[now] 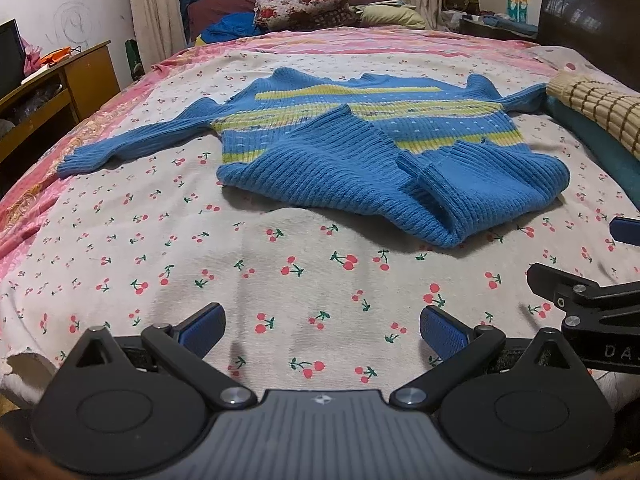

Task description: Fold small clothes

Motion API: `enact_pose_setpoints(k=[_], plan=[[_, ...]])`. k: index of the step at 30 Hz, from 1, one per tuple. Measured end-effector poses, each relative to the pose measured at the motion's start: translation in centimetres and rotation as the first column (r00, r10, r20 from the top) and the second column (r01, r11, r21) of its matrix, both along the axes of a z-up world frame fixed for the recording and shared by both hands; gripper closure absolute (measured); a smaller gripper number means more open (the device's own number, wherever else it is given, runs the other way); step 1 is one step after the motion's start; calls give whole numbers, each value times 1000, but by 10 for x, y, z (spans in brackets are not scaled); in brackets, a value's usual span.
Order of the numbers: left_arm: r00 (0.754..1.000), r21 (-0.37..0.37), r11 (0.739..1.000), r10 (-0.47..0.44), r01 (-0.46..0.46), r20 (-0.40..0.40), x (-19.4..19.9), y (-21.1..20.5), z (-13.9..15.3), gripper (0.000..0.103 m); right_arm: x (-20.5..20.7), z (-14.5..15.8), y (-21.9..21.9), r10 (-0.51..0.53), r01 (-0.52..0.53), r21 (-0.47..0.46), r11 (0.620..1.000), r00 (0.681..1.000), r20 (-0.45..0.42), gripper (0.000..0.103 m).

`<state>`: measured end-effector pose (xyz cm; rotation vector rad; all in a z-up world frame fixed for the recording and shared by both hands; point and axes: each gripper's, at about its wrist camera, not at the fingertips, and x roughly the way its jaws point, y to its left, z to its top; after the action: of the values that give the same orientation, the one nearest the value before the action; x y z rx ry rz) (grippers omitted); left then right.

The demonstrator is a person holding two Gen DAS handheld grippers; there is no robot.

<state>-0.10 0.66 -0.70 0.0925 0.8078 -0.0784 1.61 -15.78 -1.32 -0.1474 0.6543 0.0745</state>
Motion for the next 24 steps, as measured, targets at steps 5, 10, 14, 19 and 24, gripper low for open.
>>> enact_pose_setpoints(k=[5, 10, 14, 19, 24], plan=[[1000, -15, 1000, -7, 7, 24, -2, 2, 1, 0, 0, 0, 0, -2, 2, 2, 1000, 1000, 3, 5], [999, -13, 1000, -8, 9, 36, 1, 3, 2, 0, 3, 2, 1, 4, -5, 16, 1000, 1000, 5, 9], [1000, -8, 1000, -9, 9, 29, 6, 5, 2, 0, 6, 3, 3, 23, -23, 24, 999, 1000, 1, 13], [999, -5, 1000, -26, 26, 19, 13, 8, 1, 0, 12, 6, 5, 27, -26, 35, 999, 1000, -3, 17], [999, -39, 999, -20, 21, 28, 27, 19, 5, 0, 25, 11, 8, 21, -20, 58, 998, 1000, -15, 20]])
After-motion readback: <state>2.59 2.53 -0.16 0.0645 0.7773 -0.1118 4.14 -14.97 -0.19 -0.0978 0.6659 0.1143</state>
